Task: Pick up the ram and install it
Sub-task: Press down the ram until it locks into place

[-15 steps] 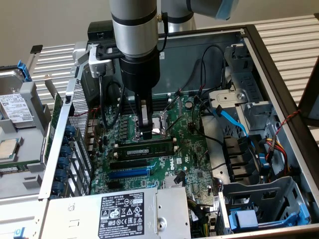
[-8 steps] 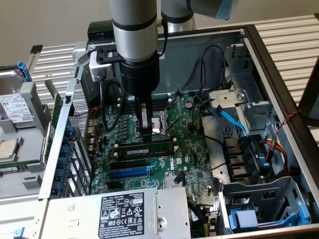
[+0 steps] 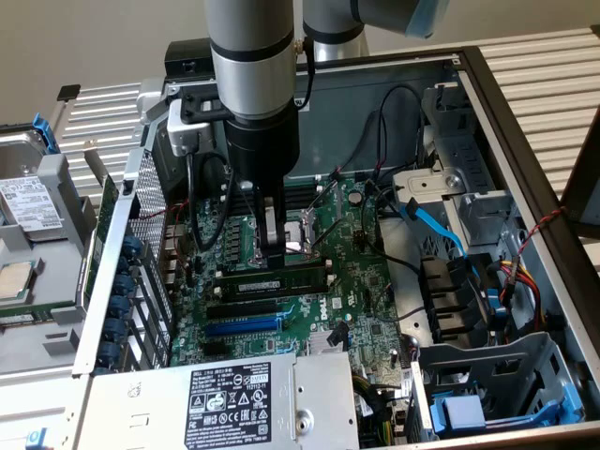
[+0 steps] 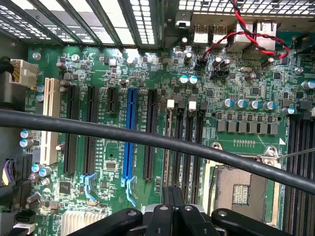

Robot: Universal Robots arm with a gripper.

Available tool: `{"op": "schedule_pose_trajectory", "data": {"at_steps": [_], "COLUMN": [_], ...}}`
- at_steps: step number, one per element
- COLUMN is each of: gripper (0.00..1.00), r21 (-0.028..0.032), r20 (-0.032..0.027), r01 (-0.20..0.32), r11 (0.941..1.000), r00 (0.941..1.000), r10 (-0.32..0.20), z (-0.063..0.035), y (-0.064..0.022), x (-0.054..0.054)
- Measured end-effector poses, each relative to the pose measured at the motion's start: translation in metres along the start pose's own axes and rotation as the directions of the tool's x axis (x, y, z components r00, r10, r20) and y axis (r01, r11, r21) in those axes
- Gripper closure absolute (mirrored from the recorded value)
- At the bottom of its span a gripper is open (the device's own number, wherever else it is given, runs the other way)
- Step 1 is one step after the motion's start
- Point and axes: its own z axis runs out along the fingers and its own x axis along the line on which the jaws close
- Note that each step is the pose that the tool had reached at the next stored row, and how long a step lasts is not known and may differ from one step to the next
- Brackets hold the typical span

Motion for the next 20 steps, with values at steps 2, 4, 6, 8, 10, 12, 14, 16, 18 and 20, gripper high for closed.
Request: {"op": "schedule_pose_trajectory", "data": {"at_steps": [2,4,6,8,10,12,14,16,18,20], "gripper": [0.89,0.89,0.89,0.89,0.89,0.89,0.89,0.89,0.89,0.89], "r21": [0.0001,0.0,0.0,0.0,0.0,0.0001,0.0001,-0.0001,0.0001,0.0002], "r20": [0.0001,0.0,0.0,0.0,-0.0001,0.0,0.0,0.0009,0.0032,0.0046], "r01": [0.0,0.001,0.001,0.002,0.002,0.002,0.002,0.002,0.002,0.002], "r11": [1.0,1.0,1.0,1.0,1.0,1.0,1.0,1.0,1.0,1.0], "r00": [1.0,1.0,1.0,1.0,1.0,1.0,1.0,1.0,1.0,1.0], "r10": [0.0,-0.001,-0.001,-0.002,-0.002,-0.002,-0.002,-0.002,-0.002,-0.002], "z": [0.0005,0.0006,0.0008,0.0009,0.0012,0.0018,0.0025,0.0029,0.0033,0.0035], "y": [0.0002,0.0006,0.0008,0.001,0.001,0.001,0.001,0.0011,0.001,0.001], "x": [0.0003,0.0007,0.0011,0.0013,0.0013,0.0013,0.0013,0.0013,0.0012,0.0012]}}
